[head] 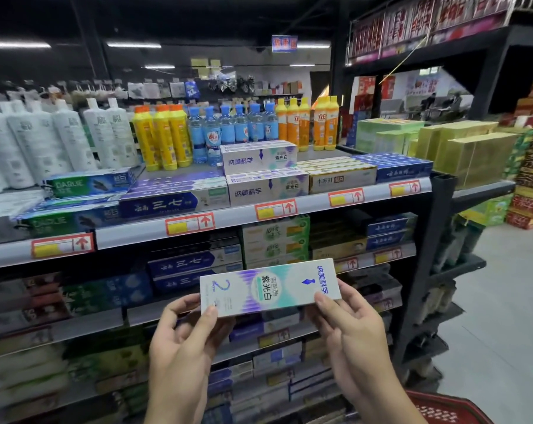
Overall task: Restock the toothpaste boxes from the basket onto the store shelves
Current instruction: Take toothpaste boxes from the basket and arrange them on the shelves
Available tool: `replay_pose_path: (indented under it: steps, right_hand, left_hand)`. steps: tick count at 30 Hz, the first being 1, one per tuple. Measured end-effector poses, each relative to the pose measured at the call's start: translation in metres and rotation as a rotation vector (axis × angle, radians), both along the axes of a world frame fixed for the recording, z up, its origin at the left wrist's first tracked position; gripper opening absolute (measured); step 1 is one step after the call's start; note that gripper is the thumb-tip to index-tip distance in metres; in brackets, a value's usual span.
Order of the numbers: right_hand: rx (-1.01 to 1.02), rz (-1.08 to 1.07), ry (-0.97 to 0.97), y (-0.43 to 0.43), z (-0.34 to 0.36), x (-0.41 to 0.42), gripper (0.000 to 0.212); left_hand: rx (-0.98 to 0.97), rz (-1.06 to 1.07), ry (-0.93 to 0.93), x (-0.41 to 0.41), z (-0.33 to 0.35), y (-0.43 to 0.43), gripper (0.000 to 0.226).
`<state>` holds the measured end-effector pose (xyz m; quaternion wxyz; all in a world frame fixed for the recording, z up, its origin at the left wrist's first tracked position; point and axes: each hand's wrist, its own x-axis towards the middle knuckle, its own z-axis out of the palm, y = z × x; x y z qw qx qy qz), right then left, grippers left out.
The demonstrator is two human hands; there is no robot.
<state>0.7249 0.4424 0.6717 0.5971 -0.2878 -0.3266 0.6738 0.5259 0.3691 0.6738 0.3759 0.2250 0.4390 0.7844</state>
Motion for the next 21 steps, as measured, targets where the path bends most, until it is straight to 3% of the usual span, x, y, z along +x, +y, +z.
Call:
replay_pose_path:
  steps: [11, 16, 21]
  right_hand:
    - [0.046, -0.056, -0.028, 0.038, 0.019, -0.015, 0.055]
    - [0.057, -0.058, -0.037, 0.052, 0.022, -0.028, 0.045]
    - [0.14, -0.133, -0.197, 0.064, 0.021, -0.036, 0.045]
  left_hand:
    - [0.019, -0.047, -0.035, -0.014, -0.007, 0.046, 0.032]
    - [0.055, -0.097, -0.021, -0.035, -0.004, 0.065, 0.046]
    - [0.034, -0.14, 0.073, -0.057, -0.007, 0.079, 0.042]
